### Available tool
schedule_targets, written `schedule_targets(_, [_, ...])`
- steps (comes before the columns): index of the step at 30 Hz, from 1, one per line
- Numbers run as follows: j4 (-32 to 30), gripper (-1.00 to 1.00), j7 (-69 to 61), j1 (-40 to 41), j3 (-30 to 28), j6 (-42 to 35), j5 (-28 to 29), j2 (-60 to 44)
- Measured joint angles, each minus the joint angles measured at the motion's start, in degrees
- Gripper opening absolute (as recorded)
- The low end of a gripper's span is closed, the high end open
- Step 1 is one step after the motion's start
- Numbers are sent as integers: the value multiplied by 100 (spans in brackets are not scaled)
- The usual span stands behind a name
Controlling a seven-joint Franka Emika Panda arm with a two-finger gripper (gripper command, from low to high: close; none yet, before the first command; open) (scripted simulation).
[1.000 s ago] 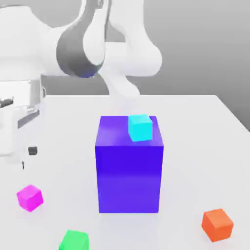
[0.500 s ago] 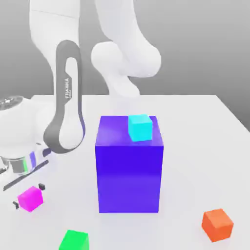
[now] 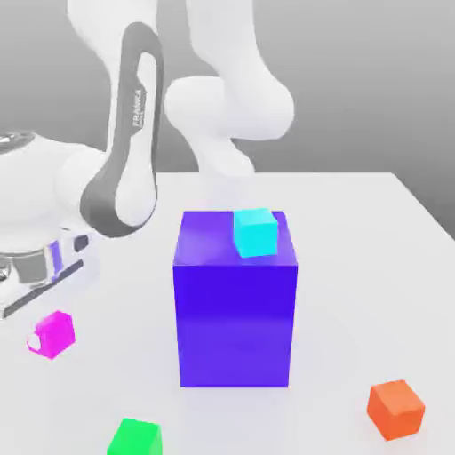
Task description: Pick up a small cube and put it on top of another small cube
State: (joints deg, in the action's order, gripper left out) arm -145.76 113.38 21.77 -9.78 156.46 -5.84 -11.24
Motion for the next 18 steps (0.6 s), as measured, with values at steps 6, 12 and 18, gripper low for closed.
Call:
schedule_targets(6, [438, -100, -1661, -122, 581, -389, 254, -54])
schedule_targets(12, [873, -100, -3309, -286, 1106, -765, 538, -89])
schedule_targets(18, [1188, -100, -4365, -429, 1411, -637, 813, -501])
